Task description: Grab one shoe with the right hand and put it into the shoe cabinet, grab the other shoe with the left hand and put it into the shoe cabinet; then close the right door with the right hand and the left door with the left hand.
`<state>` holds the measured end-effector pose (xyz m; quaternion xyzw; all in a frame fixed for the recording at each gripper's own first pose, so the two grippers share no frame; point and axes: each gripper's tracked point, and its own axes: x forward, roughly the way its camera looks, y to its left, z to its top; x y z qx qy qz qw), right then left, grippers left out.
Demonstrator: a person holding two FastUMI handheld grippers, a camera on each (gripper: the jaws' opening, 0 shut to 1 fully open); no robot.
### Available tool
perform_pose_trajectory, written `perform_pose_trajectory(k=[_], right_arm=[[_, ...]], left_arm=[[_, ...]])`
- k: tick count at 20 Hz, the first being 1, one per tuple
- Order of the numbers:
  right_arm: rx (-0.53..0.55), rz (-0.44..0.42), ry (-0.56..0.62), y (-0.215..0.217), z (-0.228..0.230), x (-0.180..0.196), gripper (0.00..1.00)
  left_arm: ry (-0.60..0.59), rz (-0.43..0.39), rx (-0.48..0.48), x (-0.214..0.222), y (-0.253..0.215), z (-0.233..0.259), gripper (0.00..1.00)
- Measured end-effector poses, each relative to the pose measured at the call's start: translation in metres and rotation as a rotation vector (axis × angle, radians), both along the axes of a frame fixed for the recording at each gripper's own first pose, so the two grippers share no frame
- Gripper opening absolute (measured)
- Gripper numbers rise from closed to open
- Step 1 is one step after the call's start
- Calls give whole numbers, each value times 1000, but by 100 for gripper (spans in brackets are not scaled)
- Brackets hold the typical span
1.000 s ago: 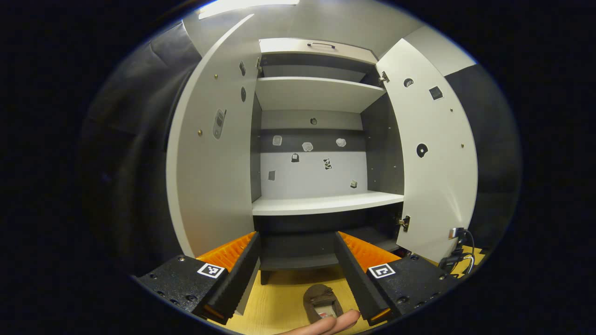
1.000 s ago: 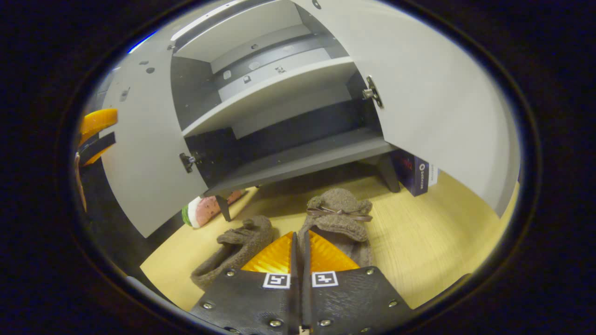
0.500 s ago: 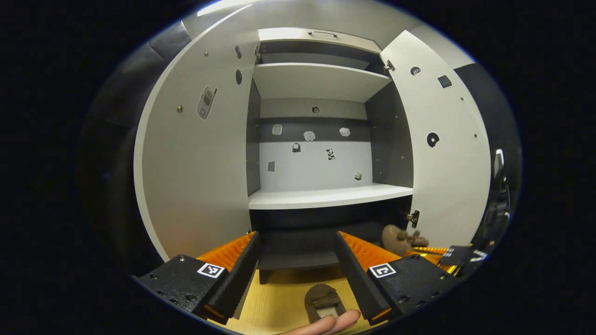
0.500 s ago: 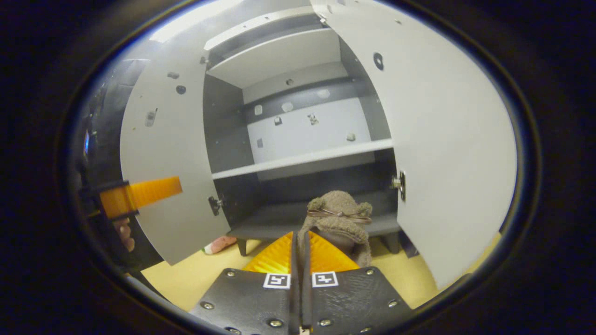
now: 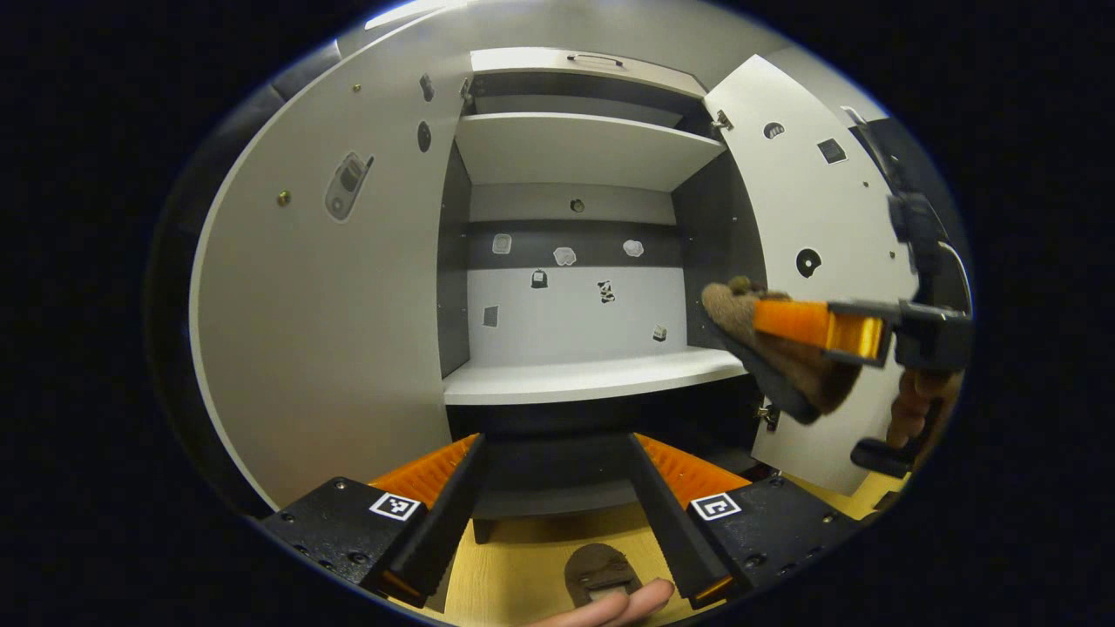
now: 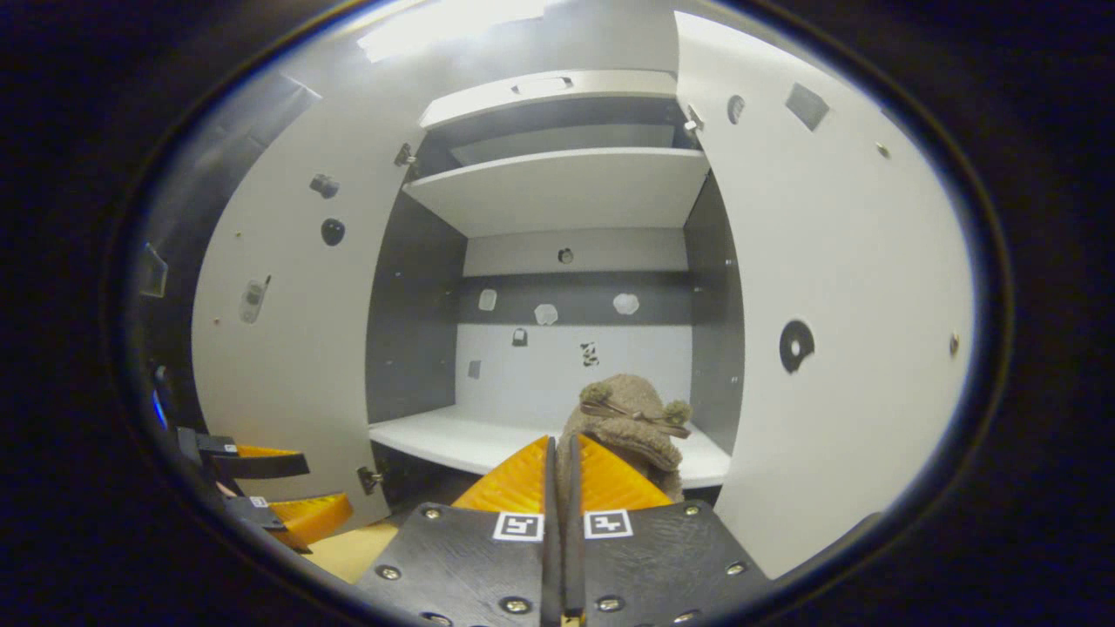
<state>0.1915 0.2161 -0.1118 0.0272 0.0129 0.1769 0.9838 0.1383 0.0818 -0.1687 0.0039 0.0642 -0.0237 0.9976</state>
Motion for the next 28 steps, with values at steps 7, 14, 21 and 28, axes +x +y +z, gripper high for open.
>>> perform_pose_trajectory(k=[7, 14, 21, 28], right_arm=[[-111, -40, 23, 27, -5, 153, 2], [-208, -65, 83, 33, -40, 192, 2], [-57, -115, 53, 9, 15, 141, 59], [-55, -86, -49, 2, 43, 41, 99]], left_arm=[[62, -1, -17, 6, 2, -23, 96], [83, 28, 3, 3, 15, -31, 96], [135, 27, -14, -2, 16, -51, 96], [255, 12, -35, -13, 4, -104, 96]])
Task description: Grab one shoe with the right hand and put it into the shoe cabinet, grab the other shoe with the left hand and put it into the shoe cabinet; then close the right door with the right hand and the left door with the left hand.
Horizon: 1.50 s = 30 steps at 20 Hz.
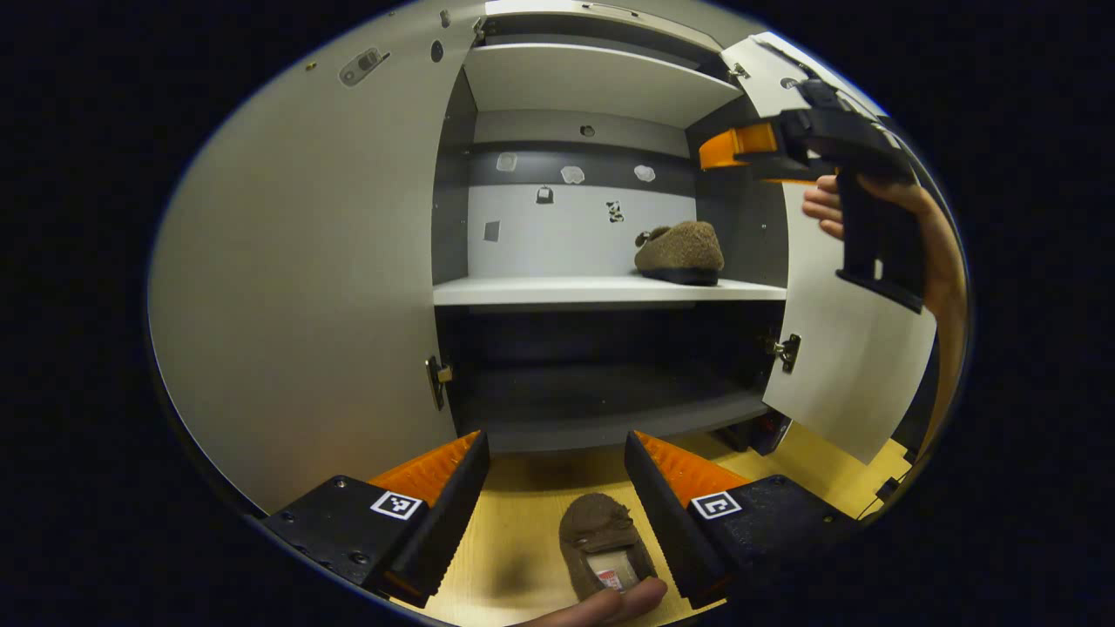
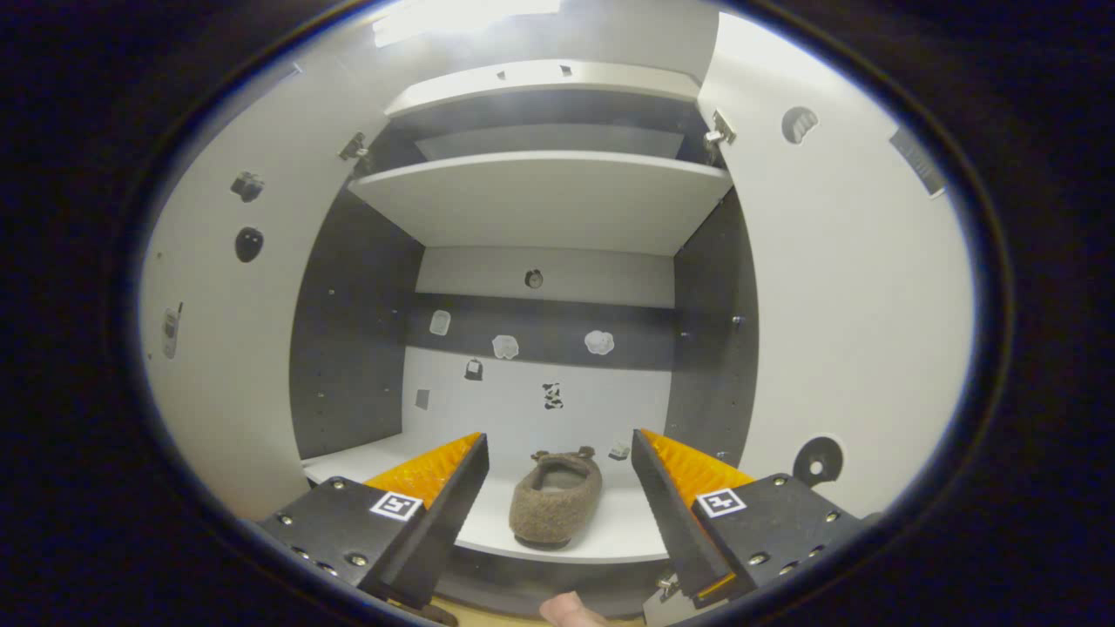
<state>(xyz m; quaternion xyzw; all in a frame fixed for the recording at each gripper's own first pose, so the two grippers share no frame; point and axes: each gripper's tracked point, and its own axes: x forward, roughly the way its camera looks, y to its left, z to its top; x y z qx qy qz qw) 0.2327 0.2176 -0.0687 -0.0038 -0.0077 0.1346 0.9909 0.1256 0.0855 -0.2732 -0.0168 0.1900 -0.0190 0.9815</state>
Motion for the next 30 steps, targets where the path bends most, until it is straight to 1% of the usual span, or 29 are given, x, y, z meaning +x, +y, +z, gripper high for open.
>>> perform_pose_trajectory(k=[4, 7, 10, 12, 14, 15, 16, 17, 18, 19, 20, 21, 22, 23, 25, 28, 30], right_arm=[[8, -31, -9, -20, -9, -51, 98], [8, -9, 23, -28, -31, -89, 98], [29, 3, 29, -31, -48, -124, 98], [35, 24, 43, -28, -60, -148, 98], [35, 50, 59, -23, -71, -172, 99], [39, 56, 64, -22, -76, -181, 98], [48, 61, 71, -22, -83, -192, 98], [60, 56, 85, -24, -89, -202, 99], [82, 45, 105, -30, -101, -215, 98], [94, 39, 114, -33, -107, -222, 99], [98, 33, 121, -38, -112, -230, 98], [93, 21, 136, -44, -119, -235, 98], [79, 6, 153, -52, -126, -239, 99], [74, -16, 166, -61, -130, -243, 99], [73, -37, 173, -72, -130, -248, 98], [78, -57, 167, -89, -128, -256, 99], [96, -70, 168, -97, -127, -258, 99]], left_arm=[[98, 3, -22, -9, -7, -46, 96], [211, 16, -38, -21, -10, -92, 97], [310, 18, -46, -36, -12, -134, 96], [342, 25, -34, -43, -10, -152, 96], [352, 20, -45, -46, -13, -161, 96], [363, 23, -50, -48, -13, -168, 94], [370, 32, -42, -49, -11, -173, 93], [403, 40, -20, -53, -9, -183, 92], [430, 38, -6, -57, -6, -190, 85], [422, 21, -31, -56, -11, -192, 73], [405, -9, -69, -52, -20, -191, 72], [424, -17, -72, -55, -23, -191, 50], [437, 16, -50, -54, -15, -196, 29], [466, 23, -26, -58, -12, -197, 7], [455, 23, 0, -58, -15, -193, 1], [452, 56, -14, -67, -13, -186, 0], [422, 46, -12, -76, -17, -167, 1]])
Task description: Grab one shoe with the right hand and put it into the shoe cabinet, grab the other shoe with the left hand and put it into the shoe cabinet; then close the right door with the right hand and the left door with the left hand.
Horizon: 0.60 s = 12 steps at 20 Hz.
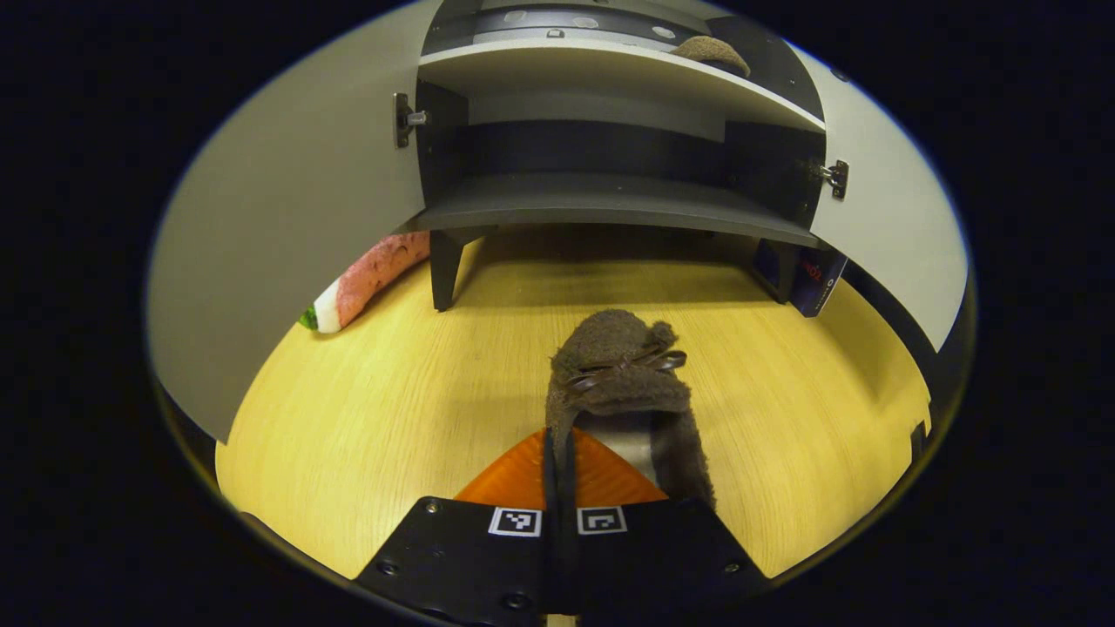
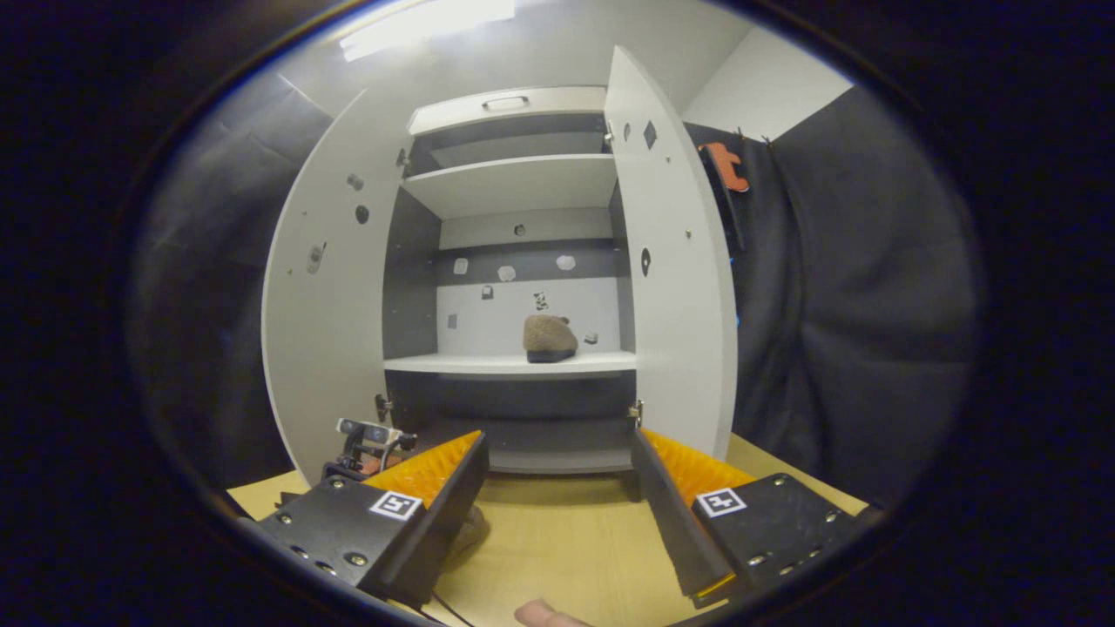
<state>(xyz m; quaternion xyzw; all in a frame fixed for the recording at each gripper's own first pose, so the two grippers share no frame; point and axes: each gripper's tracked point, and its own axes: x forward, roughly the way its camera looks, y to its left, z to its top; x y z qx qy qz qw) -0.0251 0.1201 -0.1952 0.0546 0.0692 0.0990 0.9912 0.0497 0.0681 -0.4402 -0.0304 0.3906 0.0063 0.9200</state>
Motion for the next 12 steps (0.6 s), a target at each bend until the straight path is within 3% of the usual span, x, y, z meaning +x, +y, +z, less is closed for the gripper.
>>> perform_pose_trajectory(k=[6, 12], right_arm=[[43, -19, 5, -16, 1, -5, 99], [33, -4, -15, -16, 9, -13, 99]], left_arm=[[-188, -42, 28, -5, -9, 86, 1], [-381, -26, 19, 7, -10, 178, 1]])
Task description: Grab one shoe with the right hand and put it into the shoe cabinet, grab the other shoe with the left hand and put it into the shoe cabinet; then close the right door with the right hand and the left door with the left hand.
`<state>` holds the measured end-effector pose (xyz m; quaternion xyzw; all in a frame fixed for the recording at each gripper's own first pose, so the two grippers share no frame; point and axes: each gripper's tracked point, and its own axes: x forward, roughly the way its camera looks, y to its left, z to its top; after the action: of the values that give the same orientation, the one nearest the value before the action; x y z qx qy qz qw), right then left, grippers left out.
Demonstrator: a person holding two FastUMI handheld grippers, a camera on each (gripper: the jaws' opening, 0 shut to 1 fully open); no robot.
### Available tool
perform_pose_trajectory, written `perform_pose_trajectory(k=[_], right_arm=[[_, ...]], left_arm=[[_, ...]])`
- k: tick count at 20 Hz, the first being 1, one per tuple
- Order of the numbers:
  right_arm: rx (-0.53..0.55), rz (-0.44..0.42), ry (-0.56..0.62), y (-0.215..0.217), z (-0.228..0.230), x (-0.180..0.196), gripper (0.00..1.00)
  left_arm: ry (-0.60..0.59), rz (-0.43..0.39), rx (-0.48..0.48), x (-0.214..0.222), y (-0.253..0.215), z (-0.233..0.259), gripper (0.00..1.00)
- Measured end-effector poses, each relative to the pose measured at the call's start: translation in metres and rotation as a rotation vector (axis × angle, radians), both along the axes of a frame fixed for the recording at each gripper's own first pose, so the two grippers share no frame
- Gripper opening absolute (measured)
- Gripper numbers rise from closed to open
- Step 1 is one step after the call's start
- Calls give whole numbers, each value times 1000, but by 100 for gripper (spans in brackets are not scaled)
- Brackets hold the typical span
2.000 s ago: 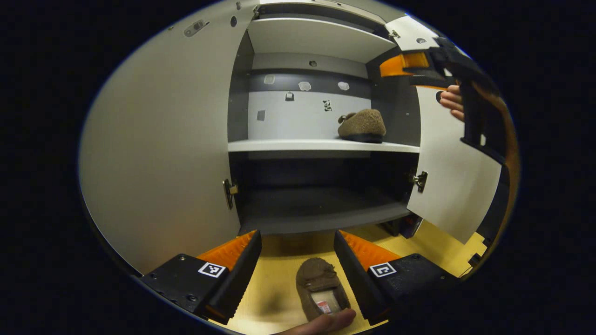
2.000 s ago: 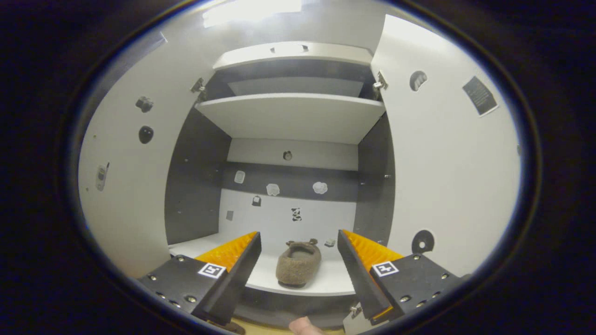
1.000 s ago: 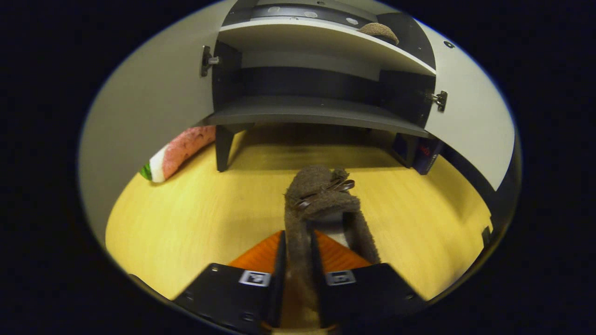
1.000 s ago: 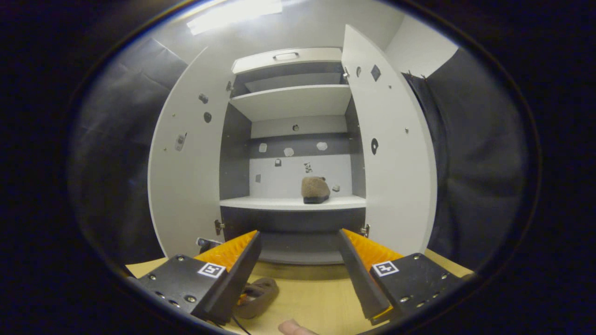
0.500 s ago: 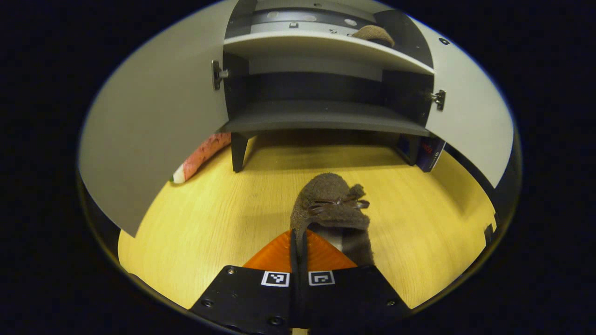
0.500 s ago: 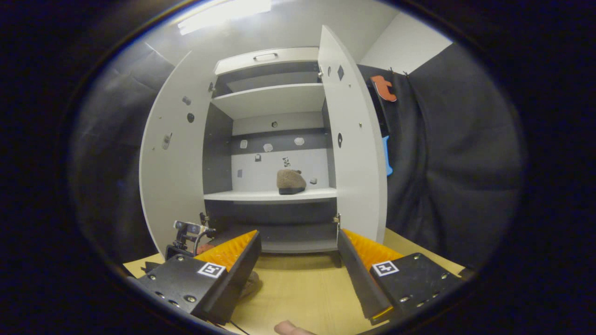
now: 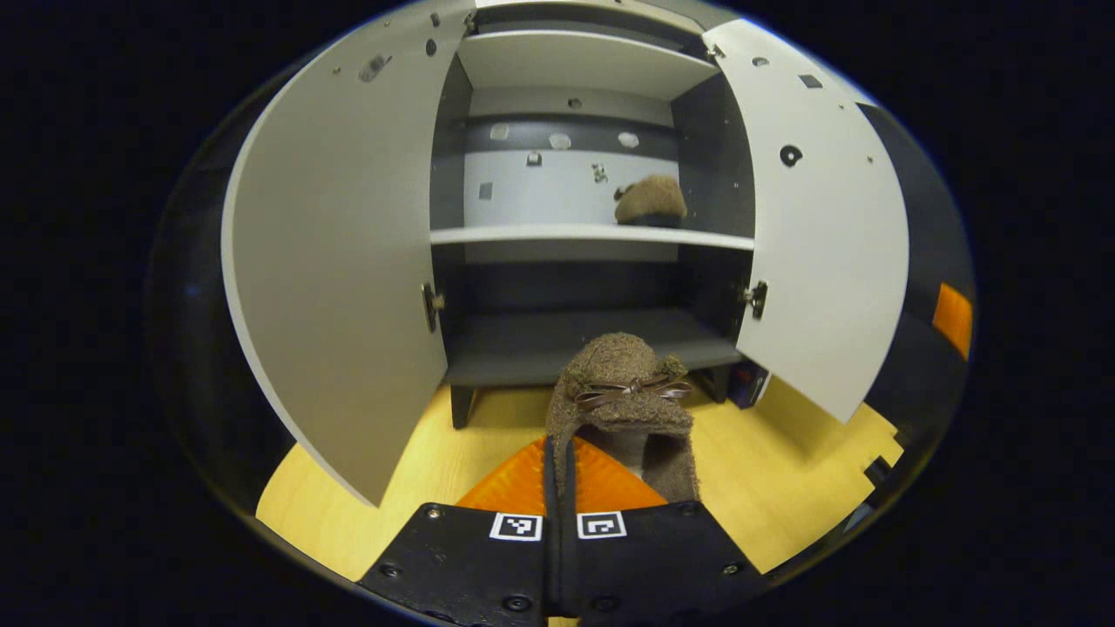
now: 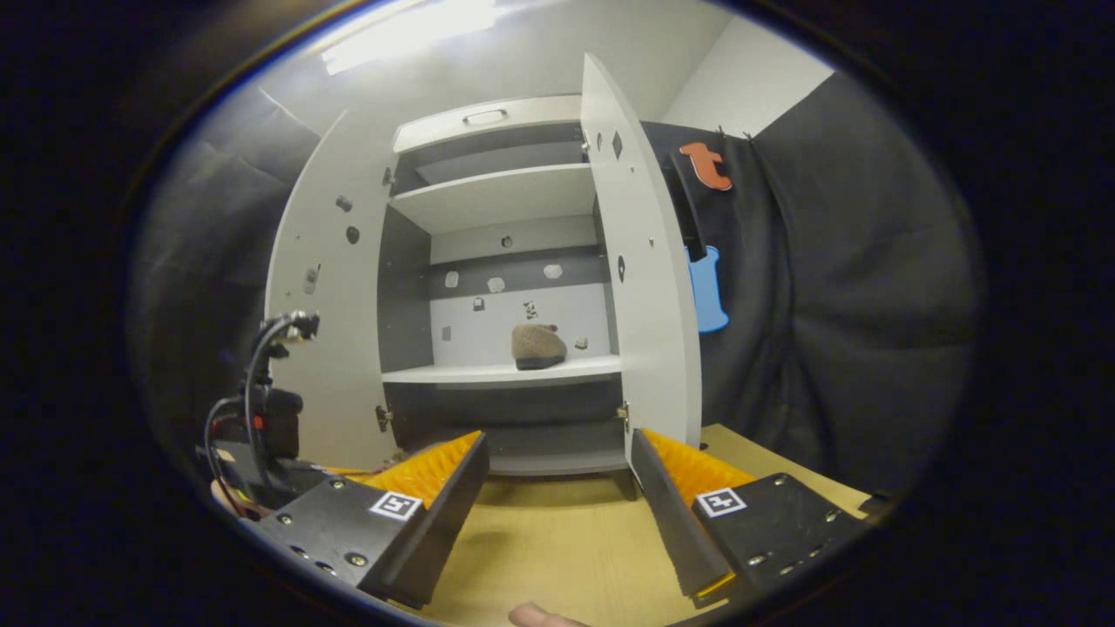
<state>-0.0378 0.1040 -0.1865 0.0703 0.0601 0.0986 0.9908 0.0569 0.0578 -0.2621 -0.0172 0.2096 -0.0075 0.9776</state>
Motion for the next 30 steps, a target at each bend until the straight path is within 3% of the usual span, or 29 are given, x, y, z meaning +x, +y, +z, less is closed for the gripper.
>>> perform_pose_trajectory(k=[9, 15, 18, 24, 30], right_arm=[[14, 22, -58, 8, 29, -4, 99], [-3, 81, -83, 20, 42, 3, 99], [38, 117, -82, 25, 53, 7, 99], [46, 105, -95, 10, 56, 12, 99], [67, 51, -91, -13, 57, 9, 99]], left_arm=[[-190, 26, -93, 78, 11, 116, 1], [-319, 48, -60, 154, 18, 188, 0], [-357, 85, -53, 199, 25, 209, 0], [-349, 115, -118, 290, 31, 215, 0], [-194, 187, -157, 343, 49, 150, 0]])
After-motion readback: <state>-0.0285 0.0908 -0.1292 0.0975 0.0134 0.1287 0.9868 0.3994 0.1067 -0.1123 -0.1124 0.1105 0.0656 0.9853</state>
